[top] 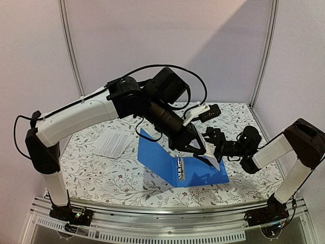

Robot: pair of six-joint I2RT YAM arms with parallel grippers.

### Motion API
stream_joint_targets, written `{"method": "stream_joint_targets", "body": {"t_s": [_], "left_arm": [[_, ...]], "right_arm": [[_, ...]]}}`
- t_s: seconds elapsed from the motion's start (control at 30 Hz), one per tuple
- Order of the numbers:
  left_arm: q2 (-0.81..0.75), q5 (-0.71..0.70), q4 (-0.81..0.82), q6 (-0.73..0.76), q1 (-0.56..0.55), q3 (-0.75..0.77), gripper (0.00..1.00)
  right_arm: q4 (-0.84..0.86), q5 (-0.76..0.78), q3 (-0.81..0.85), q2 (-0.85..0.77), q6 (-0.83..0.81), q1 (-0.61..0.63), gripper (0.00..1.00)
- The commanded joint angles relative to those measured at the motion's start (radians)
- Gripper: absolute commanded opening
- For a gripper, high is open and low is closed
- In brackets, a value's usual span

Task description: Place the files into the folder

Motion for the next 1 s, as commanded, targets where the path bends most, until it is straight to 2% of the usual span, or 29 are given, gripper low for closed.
{"method": "stream_joint_targets", "body": {"t_s": [0.0, 0.3, 0.5, 0.7, 0.87, 0.97], "left_arm": [[-0.005, -0.028, -0.035, 0.031, -0.012, 0.032, 0.00], [-0.047, -0.107, -0.058, 0.021, -0.012, -0.078, 0.00], [-0.097, -0.159, -0.039, -0.018, -0.011, -0.147, 0.00], [-0.100, -0.196, -0.004, -0.067, 0.025, -0.174, 0.00], [-0.119, -0.179, 0.019, -0.128, 0.083, -0.225, 0.00], [-0.165, -0.183, 0.058, -0.163, 0.103, -0.300, 0.00]], "right_arm": [[0.452, -0.031, 0.019, -0.029, 0.039, 0.016, 0.90], [0.451, -0.015, 0.023, -0.064, 0.042, 0.007, 0.87], [0.451, 0.011, -0.004, -0.066, 0.060, -0.075, 0.81], [0.451, -0.003, 0.005, -0.067, 0.060, -0.079, 0.76], [0.451, 0.003, -0.012, -0.076, 0.055, -0.089, 0.75], [0.451, 0.006, -0.021, -0.090, 0.057, -0.100, 0.79]]}}
